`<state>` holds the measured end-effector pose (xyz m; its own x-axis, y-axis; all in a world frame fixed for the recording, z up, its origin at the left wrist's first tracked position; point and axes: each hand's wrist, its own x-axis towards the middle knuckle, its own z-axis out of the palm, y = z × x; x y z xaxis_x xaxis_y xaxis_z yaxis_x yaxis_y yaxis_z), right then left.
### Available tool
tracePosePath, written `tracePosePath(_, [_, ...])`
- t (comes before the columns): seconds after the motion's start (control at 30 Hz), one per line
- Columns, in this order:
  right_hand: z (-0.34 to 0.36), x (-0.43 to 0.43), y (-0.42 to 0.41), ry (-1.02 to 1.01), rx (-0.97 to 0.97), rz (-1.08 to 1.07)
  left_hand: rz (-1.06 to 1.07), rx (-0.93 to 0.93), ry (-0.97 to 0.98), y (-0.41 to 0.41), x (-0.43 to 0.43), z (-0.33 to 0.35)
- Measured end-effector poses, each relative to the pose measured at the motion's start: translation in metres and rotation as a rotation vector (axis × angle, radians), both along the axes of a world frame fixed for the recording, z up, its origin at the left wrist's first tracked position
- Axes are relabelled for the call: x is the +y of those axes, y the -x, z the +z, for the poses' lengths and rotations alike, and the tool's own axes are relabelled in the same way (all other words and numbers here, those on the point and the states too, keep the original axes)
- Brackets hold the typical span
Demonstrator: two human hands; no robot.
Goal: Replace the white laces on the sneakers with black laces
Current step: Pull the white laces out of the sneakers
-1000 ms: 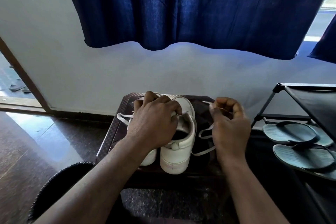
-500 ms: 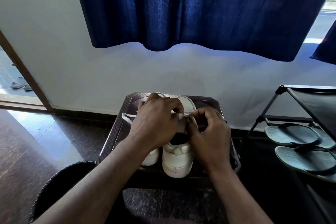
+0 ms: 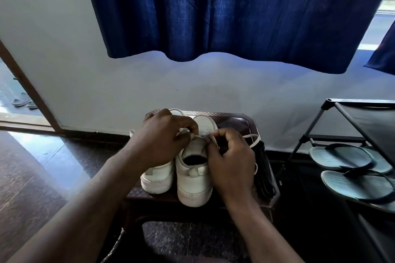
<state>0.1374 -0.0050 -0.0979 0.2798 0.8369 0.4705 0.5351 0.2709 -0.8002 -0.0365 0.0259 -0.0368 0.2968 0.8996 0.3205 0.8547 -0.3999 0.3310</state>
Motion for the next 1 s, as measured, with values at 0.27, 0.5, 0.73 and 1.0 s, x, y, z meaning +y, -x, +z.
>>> tracePosePath(0.27, [0.001,0.001,-0.004,-0.024,-0.017,0.019,0.083,0.154,-0.010,-0.028,-0.008,-0.002])
tracePosePath(0.5, [0.005,0.002,-0.008,-0.014,-0.081,-0.015,0.158,-0.493,0.125,-0.018,-0.001,0.000])
tracePosePath(0.73, [0.003,0.002,-0.009,-0.022,-0.075,-0.035,0.094,-0.414,0.195,-0.019,-0.006,0.009])
tracePosePath(1.0, [0.002,0.003,-0.006,-0.057,-0.093,-0.024,0.129,-0.168,-0.131,-0.020,-0.014,0.012])
